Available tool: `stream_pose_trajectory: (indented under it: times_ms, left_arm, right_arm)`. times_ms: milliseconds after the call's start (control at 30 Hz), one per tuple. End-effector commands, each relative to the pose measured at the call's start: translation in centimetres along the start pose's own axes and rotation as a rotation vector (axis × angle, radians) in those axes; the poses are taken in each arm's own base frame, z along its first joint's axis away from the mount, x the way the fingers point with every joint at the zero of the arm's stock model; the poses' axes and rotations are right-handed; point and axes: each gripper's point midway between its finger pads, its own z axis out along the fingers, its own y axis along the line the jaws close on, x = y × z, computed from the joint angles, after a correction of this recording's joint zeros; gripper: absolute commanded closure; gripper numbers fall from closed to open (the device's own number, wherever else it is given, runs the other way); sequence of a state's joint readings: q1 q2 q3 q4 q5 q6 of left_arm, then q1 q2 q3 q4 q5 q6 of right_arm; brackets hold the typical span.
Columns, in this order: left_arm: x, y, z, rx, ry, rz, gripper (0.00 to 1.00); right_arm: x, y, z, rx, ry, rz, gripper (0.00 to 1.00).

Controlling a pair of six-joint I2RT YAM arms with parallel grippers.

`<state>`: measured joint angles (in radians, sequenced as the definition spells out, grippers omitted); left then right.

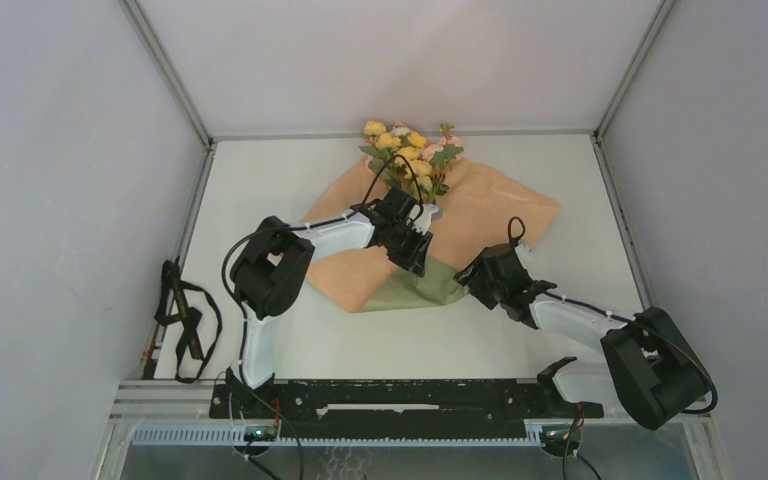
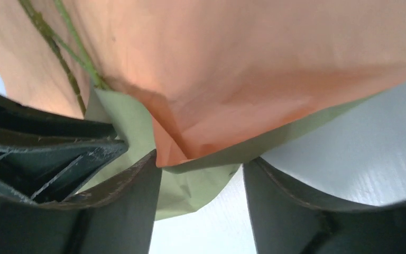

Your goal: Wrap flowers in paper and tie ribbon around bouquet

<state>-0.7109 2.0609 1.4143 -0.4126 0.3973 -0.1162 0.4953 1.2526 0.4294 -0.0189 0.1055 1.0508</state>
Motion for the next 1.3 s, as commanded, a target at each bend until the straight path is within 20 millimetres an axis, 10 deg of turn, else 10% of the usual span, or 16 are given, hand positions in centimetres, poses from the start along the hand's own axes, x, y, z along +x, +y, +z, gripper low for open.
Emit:
stream_pose_trajectory:
  times_ms: [0,133,567,833,1267]
  left_arm:
    - [2.3,0.4,0.6,-0.012,0.059,-0.021,0.65]
    - [2.0,0.9,0.5,-0.03,0.05,-0.027,0.65]
    - [2.1,1.4,0.4,-0.034,0.051,-0.037,0.65]
    - [2.2,1.6,0.4,-0.041,0.052,-0.034,0.65]
    - [2.0,1.8,-0.1,-0.059,0.043,-0.019,0.65]
  right_arm:
    - [-0.3,-2.4,0.1,0.106,-0.062,0.005,0.43]
    - [-1.5,-1.6,-1.2,0.104,-0.125,-0.082,0.59]
    - [2.1,-2.0,-3.4,0.148,-0.012,-0.035,0.36]
    - [1.1,5.5,-5.3,-0.127,-0.024,-0.249,0.73]
    - [-3.3,-3.0,-1.2,0.111,0.085,-0.031,1.0]
